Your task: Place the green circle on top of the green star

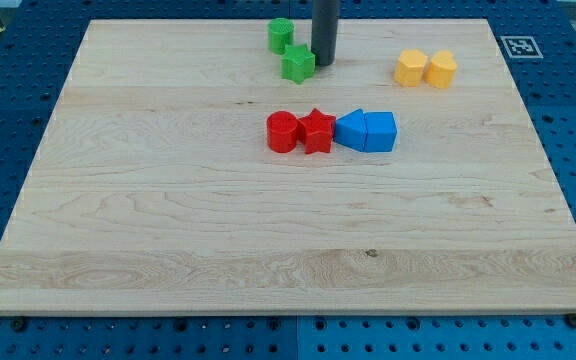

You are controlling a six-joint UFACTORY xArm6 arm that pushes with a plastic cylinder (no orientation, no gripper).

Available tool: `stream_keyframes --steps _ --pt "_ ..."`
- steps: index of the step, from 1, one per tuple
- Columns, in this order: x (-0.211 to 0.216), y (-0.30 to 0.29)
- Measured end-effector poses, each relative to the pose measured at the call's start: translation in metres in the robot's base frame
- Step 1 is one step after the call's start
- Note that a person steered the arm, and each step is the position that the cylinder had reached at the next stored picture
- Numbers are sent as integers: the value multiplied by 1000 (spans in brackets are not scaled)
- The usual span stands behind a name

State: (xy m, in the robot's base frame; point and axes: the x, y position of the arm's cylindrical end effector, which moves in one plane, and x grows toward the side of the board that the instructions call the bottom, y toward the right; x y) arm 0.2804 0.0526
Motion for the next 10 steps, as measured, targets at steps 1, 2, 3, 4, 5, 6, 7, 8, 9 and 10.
stream_keyframes --steps 1,2,3,4,5,6,7,8,9,10 --pt "-11 23" --pt "-50 26" --pt "-88 13" --pt "-88 -21" --pt "-88 -65" --pt "-87 -91" --pt "-85 -92" --pt "-75 -92" --pt "-69 -92" --pt "-68 -90"
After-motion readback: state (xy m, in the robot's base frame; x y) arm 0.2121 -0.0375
